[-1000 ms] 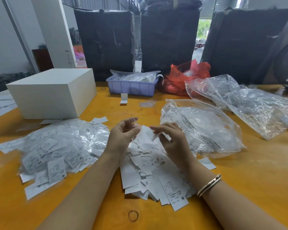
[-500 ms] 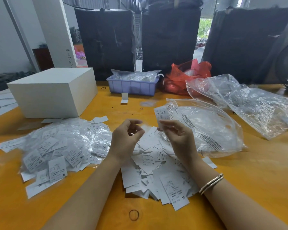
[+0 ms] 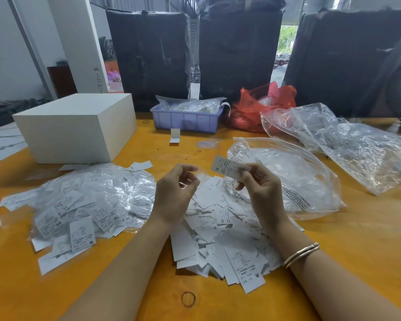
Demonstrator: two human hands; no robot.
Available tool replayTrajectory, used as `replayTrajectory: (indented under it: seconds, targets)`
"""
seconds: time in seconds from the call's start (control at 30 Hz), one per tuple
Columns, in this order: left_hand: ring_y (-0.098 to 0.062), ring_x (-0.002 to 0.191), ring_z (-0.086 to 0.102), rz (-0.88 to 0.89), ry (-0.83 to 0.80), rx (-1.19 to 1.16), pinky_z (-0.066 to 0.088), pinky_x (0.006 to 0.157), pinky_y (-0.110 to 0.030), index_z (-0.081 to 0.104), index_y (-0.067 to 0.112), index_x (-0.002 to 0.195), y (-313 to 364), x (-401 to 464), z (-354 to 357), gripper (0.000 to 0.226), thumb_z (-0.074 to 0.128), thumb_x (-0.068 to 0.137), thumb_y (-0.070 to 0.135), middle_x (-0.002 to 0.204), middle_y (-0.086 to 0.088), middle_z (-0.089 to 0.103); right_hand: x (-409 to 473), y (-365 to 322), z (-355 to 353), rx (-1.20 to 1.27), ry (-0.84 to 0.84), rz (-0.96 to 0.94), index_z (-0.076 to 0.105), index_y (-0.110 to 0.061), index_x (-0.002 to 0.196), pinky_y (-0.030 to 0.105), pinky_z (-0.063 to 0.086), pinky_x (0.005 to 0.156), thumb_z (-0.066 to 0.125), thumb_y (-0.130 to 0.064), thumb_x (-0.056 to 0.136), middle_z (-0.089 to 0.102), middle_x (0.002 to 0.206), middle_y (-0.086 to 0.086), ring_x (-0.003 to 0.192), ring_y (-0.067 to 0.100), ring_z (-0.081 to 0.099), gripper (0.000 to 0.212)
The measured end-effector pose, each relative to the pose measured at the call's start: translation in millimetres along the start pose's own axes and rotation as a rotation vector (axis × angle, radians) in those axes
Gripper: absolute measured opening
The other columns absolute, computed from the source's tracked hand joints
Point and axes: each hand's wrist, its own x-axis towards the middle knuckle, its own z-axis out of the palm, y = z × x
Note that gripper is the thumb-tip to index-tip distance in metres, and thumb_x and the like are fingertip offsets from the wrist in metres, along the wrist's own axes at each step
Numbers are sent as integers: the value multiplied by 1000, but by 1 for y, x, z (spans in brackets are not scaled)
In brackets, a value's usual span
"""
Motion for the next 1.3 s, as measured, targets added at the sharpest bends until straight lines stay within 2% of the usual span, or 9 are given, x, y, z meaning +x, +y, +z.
replayTrajectory:
  seconds: [0.23, 0.3, 0.43, 0.57, 0.67, 0.77, 0.93, 1.07, 1.3]
  targets:
    - [4, 72, 57, 4, 3, 1, 45, 67, -8, 60, 19, 99, 1, 0, 0, 25, 69, 82, 3, 78, 9, 61, -1, 0, 2, -43, -67, -61, 63, -19, 80, 27, 53, 58, 56, 6, 88, 66, 77, 0, 56, 13, 59, 27]
    - [6, 73, 56, 6, -2, 3, 44, 67, -7, 60, 19, 98, 0, 0, 0, 24, 69, 82, 3, 78, 11, 61, -2, 0, 1, -106, -85, -109, 62, -20, 80, 25, 53, 58, 57, 5, 86, 65, 75, -2, 56, 11, 59, 27]
    - [8, 74, 56, 7, -9, -1, 42, 67, -6, 61, 16, 100, -1, 0, 0, 23, 69, 82, 4, 79, 11, 62, -2, 3, 1, -268, -79, -199, 65, -11, 84, 28, 53, 58, 60, 6, 84, 64, 70, 0, 60, 19, 62, 18]
    - [8, 75, 57, 9, -29, -14, 41, 68, -5, 61, 19, 98, 0, 0, 0, 24, 69, 82, 4, 78, 13, 62, 0, 3, -2, -270, -3, -171, 65, -12, 83, 35, 52, 60, 60, 3, 85, 63, 71, -3, 63, 28, 62, 16]
    - [8, 75, 57, 12, -37, -26, 42, 68, -5, 61, 17, 99, 0, 0, 0, 23, 70, 82, 3, 78, 13, 62, 1, 3, -4, -237, -42, -150, 64, -14, 83, 37, 52, 60, 59, 3, 86, 64, 72, -1, 63, 28, 62, 18]
    - [5, 69, 57, -49, -57, -111, 47, 68, -10, 62, 16, 99, 1, 1, -1, 22, 70, 82, 3, 77, 9, 63, 0, 3, -3, -184, -86, -121, 64, -14, 81, 32, 53, 58, 58, 4, 86, 65, 71, 4, 60, 22, 61, 20]
    - [2, 69, 60, -176, -87, -378, 49, 68, -11, 64, 21, 95, 6, 2, -3, 26, 70, 80, 0, 72, 10, 64, 4, 1, -5, 76, 9, 39, 64, -15, 80, 18, 48, 56, 54, -1, 91, 67, 72, -5, 54, 11, 56, 20]
    - [1, 70, 60, -175, -109, -405, 49, 68, -11, 64, 18, 97, 7, 2, -3, 27, 70, 80, -1, 70, 10, 64, 5, 2, -9, 93, 2, 76, 62, -14, 80, 15, 45, 54, 53, -2, 92, 67, 72, -7, 55, 10, 54, 19]
    - [1, 69, 59, -163, -82, -369, 50, 69, -12, 64, 19, 97, 7, 2, -3, 26, 70, 80, 0, 75, 5, 63, 3, 1, -7, 40, -20, 52, 63, -13, 80, 16, 47, 54, 53, 1, 91, 66, 77, 2, 55, 9, 53, 20]
